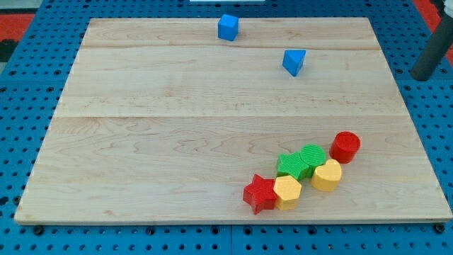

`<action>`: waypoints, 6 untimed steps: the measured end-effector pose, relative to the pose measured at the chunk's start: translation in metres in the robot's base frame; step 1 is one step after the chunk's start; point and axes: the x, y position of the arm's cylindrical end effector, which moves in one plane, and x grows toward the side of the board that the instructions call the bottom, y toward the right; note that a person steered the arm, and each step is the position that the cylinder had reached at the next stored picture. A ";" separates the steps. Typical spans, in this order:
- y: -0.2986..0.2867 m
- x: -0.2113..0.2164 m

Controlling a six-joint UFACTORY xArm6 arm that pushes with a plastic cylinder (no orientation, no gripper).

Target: Move the blue triangle to the left of the cube

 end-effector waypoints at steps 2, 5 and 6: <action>-0.128 -0.021; -0.266 -0.062; -0.261 -0.060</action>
